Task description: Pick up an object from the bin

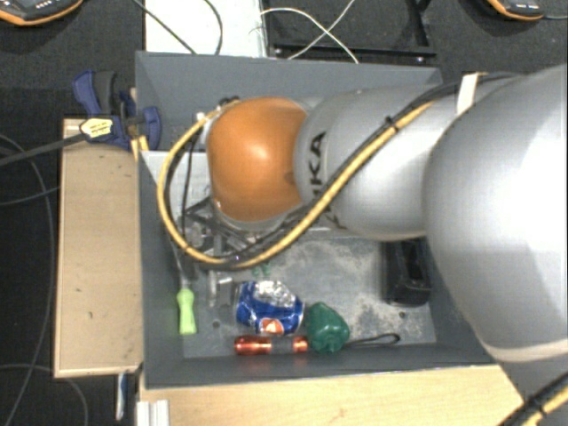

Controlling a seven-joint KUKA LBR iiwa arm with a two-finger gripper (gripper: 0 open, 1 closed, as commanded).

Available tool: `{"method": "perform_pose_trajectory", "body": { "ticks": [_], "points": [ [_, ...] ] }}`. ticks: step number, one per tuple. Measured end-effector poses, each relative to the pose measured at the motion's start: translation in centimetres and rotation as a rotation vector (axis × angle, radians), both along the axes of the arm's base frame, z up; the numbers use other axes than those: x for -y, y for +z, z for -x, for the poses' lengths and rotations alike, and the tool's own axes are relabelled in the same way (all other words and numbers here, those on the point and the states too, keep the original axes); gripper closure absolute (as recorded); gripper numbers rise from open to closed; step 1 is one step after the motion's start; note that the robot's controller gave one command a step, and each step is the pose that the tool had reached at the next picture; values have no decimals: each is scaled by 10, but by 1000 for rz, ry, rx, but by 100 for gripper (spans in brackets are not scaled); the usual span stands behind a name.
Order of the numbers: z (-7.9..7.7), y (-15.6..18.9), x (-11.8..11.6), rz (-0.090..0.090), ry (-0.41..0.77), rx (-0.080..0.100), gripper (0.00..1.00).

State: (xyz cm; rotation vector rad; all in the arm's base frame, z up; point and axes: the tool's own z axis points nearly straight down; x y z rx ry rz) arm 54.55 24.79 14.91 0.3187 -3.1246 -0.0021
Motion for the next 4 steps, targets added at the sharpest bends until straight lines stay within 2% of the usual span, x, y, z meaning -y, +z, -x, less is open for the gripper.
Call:
{"method": "perform_pose_trajectory", "body": {
  "ticks": [1,2,4],
  "points": [
    [18,-78,42,-2,-1,6,0],
    [53,14,34,-1,8,1,100],
    [54,14,34,-1,-2,0,100]
  ]
}}
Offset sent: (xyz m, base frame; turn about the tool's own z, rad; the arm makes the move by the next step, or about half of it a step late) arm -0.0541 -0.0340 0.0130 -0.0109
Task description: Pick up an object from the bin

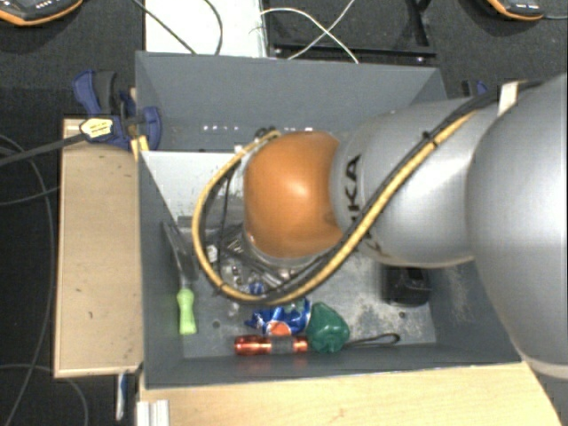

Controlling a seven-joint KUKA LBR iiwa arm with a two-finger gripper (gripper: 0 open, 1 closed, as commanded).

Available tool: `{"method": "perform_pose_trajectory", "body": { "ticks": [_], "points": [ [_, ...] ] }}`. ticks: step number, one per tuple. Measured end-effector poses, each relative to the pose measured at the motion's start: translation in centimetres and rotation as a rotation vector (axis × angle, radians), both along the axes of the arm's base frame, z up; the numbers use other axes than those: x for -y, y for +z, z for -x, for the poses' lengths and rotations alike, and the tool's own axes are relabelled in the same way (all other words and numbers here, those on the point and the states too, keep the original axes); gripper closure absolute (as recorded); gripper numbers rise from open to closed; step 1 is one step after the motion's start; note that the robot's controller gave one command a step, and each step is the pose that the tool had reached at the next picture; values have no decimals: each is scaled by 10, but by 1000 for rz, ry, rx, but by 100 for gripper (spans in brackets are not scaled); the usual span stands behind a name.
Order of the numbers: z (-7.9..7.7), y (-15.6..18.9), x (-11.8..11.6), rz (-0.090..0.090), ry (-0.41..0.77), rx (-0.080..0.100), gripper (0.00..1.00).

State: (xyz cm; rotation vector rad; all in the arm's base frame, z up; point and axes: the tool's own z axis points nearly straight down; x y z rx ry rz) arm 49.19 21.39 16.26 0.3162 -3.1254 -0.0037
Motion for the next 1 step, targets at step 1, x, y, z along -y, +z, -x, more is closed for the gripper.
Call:
{"method": "perform_pose_trajectory", "body": {
  "ticks": [1],
  "points": [
    [0,0,0,0,-2,0,100]
  ]
}}
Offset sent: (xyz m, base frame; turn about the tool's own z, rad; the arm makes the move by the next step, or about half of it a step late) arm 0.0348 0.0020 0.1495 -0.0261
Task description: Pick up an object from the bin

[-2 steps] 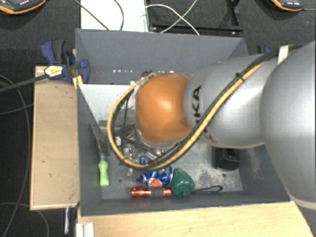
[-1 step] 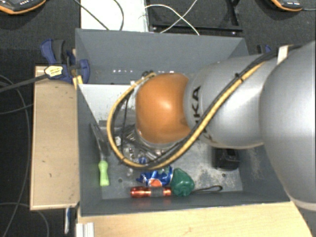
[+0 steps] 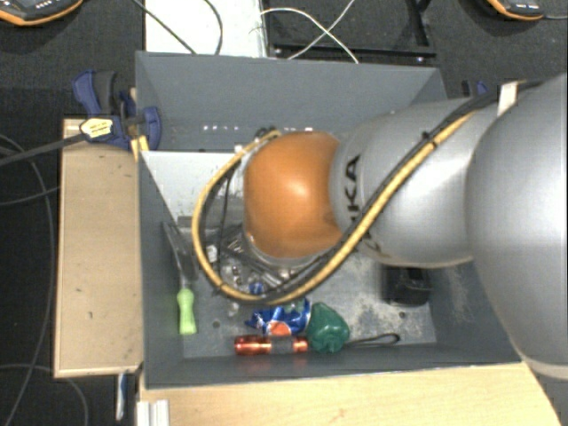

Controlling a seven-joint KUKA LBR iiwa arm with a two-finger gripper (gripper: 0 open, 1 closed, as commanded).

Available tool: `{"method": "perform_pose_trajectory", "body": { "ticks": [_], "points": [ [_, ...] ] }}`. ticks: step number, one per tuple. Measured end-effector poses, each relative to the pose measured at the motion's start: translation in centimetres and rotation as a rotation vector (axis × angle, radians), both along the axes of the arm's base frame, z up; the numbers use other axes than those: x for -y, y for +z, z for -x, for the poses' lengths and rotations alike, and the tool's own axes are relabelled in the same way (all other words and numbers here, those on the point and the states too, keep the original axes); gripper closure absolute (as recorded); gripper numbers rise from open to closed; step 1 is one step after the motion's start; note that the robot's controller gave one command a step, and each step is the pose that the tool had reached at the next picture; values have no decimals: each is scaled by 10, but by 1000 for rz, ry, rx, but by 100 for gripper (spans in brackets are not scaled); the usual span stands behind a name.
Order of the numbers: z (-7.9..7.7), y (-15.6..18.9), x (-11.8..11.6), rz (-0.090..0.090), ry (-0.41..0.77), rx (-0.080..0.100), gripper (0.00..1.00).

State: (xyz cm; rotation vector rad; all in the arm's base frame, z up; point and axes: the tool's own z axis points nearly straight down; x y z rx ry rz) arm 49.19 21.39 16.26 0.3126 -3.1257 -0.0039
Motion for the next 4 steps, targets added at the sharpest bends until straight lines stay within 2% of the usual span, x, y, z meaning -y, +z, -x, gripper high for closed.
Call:
{"method": "perform_pose_trajectory", "body": {
  "ticks": [1,2,3,4],
  "points": [
    [-26,108,-1,0,20,1,100],
    [-10,21,-2,-3,24,6,100],
    [-12,-24,14,0,-81,1,100],
    [-13,189,51,-4,28,11,100]
  ]
}}
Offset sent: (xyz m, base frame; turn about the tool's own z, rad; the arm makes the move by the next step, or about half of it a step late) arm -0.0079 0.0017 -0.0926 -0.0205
